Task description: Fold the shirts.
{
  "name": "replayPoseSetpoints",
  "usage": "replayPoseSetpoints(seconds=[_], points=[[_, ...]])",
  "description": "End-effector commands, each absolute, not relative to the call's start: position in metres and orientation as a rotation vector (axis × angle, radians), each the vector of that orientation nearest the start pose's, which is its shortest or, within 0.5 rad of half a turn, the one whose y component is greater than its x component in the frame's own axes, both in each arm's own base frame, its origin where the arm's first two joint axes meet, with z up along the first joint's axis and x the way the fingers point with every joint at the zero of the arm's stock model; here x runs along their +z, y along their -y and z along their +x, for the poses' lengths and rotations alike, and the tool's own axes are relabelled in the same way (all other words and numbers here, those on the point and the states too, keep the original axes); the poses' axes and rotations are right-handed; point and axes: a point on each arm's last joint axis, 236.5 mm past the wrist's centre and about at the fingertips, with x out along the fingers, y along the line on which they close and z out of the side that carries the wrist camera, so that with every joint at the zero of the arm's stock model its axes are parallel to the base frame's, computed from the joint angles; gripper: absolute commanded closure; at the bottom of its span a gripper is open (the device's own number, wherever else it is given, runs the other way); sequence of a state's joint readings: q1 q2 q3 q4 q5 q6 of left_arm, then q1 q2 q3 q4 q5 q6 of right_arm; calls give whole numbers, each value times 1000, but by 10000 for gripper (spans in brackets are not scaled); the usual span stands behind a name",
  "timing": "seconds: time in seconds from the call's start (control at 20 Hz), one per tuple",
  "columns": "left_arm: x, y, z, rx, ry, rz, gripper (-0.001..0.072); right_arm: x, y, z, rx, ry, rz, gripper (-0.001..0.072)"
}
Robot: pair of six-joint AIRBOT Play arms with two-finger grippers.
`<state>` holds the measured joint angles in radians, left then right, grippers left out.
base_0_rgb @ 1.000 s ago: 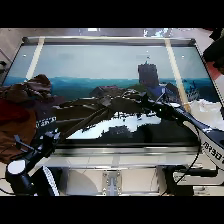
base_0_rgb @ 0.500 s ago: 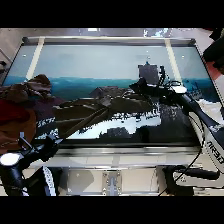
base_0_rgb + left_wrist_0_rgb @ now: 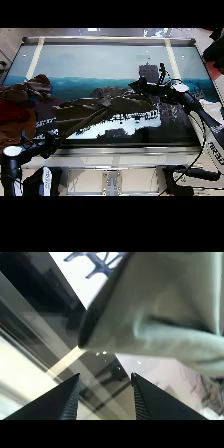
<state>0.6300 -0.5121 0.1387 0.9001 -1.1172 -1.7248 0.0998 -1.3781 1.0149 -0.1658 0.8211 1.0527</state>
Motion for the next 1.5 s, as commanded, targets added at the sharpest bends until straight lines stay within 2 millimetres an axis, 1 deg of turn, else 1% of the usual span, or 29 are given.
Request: replayPoseSetpoints(seconds=[0.0, 0.1, 0.2, 0.35, 0.4, 0.45, 0.5, 0.6, 0.65, 0.75, 0.8, 0.85, 0.9, 0.95, 1.0, 1.05, 1.1, 1.15, 1.2, 1.25, 1.35, 1.4, 1.45], points=[[-94, 22, 211, 355, -1092, -1302, 363, 79, -217, 444, 635, -863, 928, 701], [-96, 22, 224, 363, -1055, -1357, 363, 79, -217, 444, 635, -863, 928, 701], [-101, 22, 231, 375, -1047, -1372, 363, 79, -217, 444, 635, -863, 928, 702], [-110, 36, 226, 358, -1115, -1356, 363, 79, -217, 444, 635, -863, 929, 702], [-111, 39, 225, 354, -1129, -1357, 394, 79, -217, 444, 635, -863, 929, 701], [-111, 40, 226, 353, -1129, -1369, 609, 79, -217, 444, 635, -863, 929, 702], [-109, 40, 229, 351, -1113, -1386, 694, 79, -217, 444, 635, -863, 929, 702], [-98, 39, 243, 334, -1046, -1438, 696, 81, -217, 443, 637, -860, 929, 702], [-87, 37, 253, 296, -991, -1434, 696, 84, -217, 443, 640, -855, 928, 702], [-51, 28, 279, 185, -848, -1345, 698, 98, -215, 442, 652, -825, 917, 703], [-26, 22, 290, 141, -772, -1294, 698, 112, -213, 440, 670, -787, 865, 703], [6, 15, 302, 94, -682, -1221, 698, 128, -209, 437, 692, -739, 755, 704], [42, 7, 313, 52, -584, -1140, 698, 143, -205, 427, 715, -706, 608, 704], [84, -2, 321, 18, -473, -1048, 698, 158, -195, 416, 716, -679, 428, 704], [125, -11, 326, 6, -366, -981, 698, 170, -182, 404, 689, -668, 294, 704], [155, -17, 328, 0, -301, -930, 699, 181, -168, 392, 634, -674, 231, 704], [172, -19, 329, -9, -284, -878, 699, 184, -156, 380, 591, -696, 195, 703], [176, -18, 331, -16, -308, -843, 699, 177, -151, 369, 573, -743, 186, 703], [167, -12, 332, -28, -359, -865, 699, 160, -152, 358, 583, -821, 198, 703], [155, -5, 333, -44, -419, -876, 699, 140, -157, 347, 607, -909, 221, 703], [124, 11, 328, -83, -568, -870, 698, 93, -176, 325, 669, -1093, 314, 688], [112, 15, 326, -91, -622, -864, 698, 70, -186, 319, 677, -1164, 370, 513], [104, 16, 324, -90, -657, -856, 698, 48, -195, 315, 664, -1233, 438, 189]])
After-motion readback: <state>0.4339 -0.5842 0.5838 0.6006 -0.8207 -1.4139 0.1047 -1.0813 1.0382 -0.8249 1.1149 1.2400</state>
